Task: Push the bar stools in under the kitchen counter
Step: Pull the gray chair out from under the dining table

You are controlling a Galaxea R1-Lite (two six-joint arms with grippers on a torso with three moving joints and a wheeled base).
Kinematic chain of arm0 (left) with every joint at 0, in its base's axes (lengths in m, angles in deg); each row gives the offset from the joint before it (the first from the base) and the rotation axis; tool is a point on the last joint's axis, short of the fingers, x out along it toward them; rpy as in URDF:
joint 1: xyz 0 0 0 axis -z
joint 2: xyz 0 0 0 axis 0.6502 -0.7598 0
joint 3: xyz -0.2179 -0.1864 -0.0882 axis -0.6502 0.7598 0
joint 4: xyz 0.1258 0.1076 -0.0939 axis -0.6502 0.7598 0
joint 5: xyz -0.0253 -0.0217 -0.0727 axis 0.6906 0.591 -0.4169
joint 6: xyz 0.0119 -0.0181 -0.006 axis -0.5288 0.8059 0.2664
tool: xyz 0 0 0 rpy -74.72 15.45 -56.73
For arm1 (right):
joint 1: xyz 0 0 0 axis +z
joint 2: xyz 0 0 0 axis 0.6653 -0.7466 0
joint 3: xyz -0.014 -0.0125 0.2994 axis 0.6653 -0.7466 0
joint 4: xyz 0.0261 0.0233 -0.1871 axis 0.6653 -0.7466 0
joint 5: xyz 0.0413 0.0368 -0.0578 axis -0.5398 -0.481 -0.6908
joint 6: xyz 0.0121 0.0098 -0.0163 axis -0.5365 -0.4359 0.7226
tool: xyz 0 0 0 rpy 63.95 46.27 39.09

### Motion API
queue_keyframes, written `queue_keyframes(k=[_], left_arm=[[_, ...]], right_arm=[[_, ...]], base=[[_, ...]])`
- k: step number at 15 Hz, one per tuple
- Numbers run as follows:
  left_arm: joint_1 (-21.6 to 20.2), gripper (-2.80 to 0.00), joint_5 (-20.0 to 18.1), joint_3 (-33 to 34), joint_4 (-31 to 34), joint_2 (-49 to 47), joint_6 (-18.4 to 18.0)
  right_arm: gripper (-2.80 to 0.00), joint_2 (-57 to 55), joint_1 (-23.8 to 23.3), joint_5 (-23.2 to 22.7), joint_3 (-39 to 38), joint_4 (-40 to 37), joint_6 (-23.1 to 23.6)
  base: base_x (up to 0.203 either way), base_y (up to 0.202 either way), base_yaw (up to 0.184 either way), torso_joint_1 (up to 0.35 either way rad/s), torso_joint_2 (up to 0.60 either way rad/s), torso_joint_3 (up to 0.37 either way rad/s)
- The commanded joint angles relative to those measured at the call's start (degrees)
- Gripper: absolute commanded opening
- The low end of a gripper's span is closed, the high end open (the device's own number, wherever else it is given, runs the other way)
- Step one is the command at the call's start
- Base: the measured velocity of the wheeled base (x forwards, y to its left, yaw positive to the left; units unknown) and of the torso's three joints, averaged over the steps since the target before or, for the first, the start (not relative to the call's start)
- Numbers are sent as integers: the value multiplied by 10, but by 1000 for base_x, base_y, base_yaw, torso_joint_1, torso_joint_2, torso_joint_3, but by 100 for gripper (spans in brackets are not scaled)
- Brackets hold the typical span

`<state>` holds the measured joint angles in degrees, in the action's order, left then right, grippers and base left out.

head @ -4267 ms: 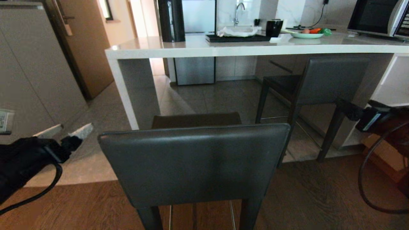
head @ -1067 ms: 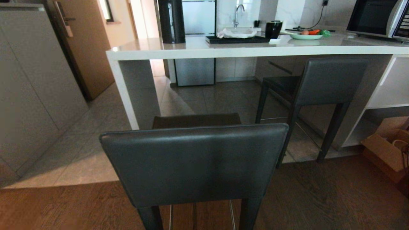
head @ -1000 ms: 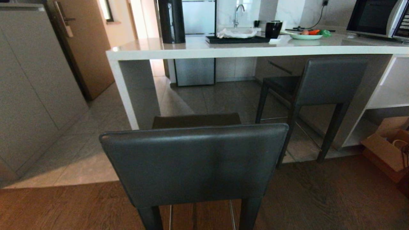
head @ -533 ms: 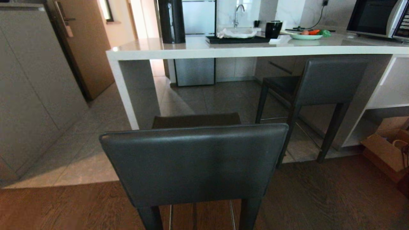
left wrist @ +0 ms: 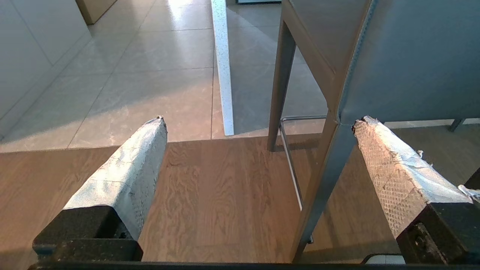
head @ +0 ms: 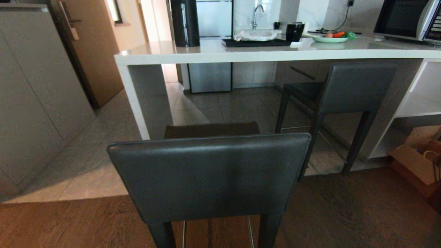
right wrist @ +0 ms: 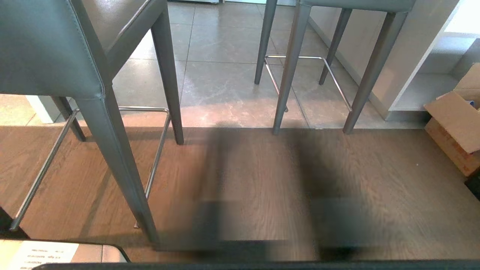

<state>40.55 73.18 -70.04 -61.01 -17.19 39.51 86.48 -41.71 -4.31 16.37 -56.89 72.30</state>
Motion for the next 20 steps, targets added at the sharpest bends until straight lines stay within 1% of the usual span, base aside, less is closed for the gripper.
queue_keyframes(k=[1,2,3,20], left_arm=[[0,0,0,0,0,-2,0],[0,0,0,0,0,-2,0],[0,-280,0,0,0,-2,2],[1,-280,0,0,-1,-2,5]], right_arm=[[-280,-1,0,0,0,0,-1],[-280,-1,0,0,0,0,-4],[-280,-1,0,0,0,0,-4],[-280,-1,0,0,0,0,-11]], base=[[0,0,0,0,0,0],[0,0,0,0,0,0],[0,0,0,0,0,0],[0,0,0,0,0,0]])
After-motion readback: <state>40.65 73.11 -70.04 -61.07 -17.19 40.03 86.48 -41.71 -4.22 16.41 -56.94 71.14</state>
